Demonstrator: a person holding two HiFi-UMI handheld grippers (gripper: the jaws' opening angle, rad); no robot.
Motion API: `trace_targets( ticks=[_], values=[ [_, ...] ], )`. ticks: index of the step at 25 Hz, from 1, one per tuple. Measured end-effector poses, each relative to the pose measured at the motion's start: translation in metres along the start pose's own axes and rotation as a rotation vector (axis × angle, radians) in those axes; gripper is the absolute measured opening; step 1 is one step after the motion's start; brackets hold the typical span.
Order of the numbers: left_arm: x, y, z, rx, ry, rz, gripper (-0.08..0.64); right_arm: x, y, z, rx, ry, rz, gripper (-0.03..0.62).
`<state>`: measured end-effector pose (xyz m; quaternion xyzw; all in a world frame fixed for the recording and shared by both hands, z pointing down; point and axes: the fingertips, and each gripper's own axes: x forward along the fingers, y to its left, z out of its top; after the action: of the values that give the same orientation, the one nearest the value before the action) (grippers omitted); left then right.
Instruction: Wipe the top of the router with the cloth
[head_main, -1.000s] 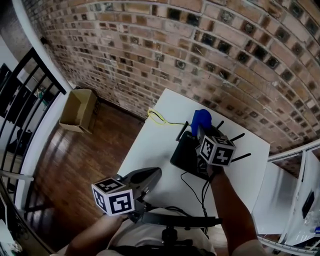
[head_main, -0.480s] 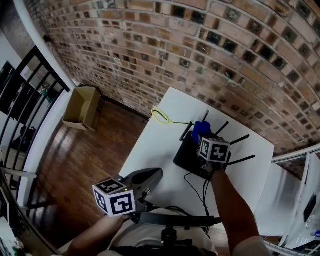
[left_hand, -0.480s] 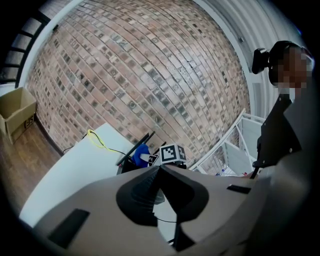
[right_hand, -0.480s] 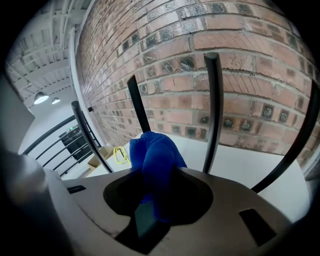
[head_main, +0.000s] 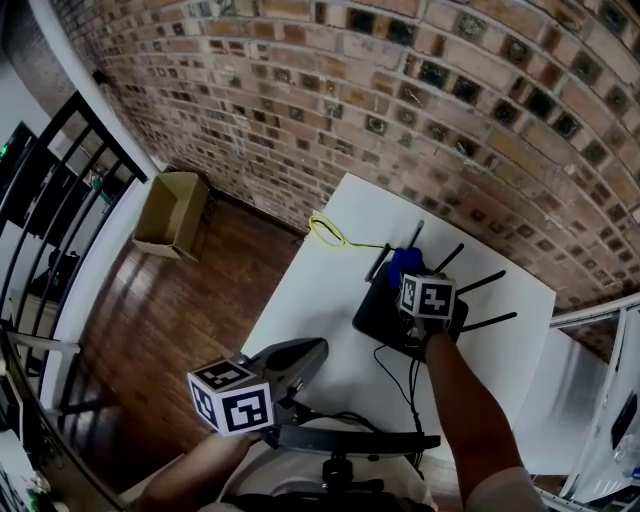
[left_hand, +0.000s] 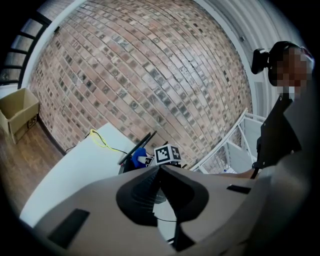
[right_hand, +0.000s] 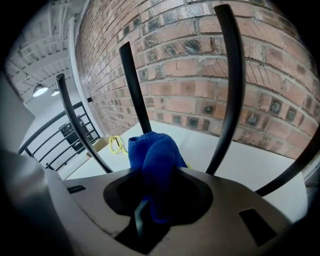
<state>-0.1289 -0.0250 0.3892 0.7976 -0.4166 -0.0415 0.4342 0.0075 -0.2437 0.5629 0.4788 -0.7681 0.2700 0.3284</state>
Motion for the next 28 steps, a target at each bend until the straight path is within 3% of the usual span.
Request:
trace_targets(
  ticks=[5, 9, 12, 17, 21, 28],
  values=[
    [0.002, -0.005, 0.003, 0.007, 0.005, -0.004, 0.025, -0.014, 0.001, 0.001, -0.012, -0.001, 0.004, 0.137],
    [0.006, -0.004, 0.000, 0.004, 0.005, -0.024, 0.025, -0.048, 0.018, 0.010, -0.059, -0.084, 0.048, 0.137],
    [0.010, -0.007, -0.001, 0.005, 0.013, -0.041, 0.025, -0.076, 0.033, 0.028, -0.185, -0.167, 0.059, 0.137],
    [0.015, -0.013, -0.002, 0.018, 0.027, -0.058, 0.025, -0.120, 0.062, 0.072, -0.517, -0.341, -0.004, 0.137],
    [0.016, -0.015, -0.002, 0.022, 0.032, -0.066, 0.026, -0.142, 0.080, 0.104, -0.718, -0.458, -0.048, 0.137],
    [0.015, -0.011, -0.004, 0.014, 0.030, -0.069, 0.026, -0.138, 0.085, 0.135, -0.872, -0.487, -0.110, 0.137]
  ],
)
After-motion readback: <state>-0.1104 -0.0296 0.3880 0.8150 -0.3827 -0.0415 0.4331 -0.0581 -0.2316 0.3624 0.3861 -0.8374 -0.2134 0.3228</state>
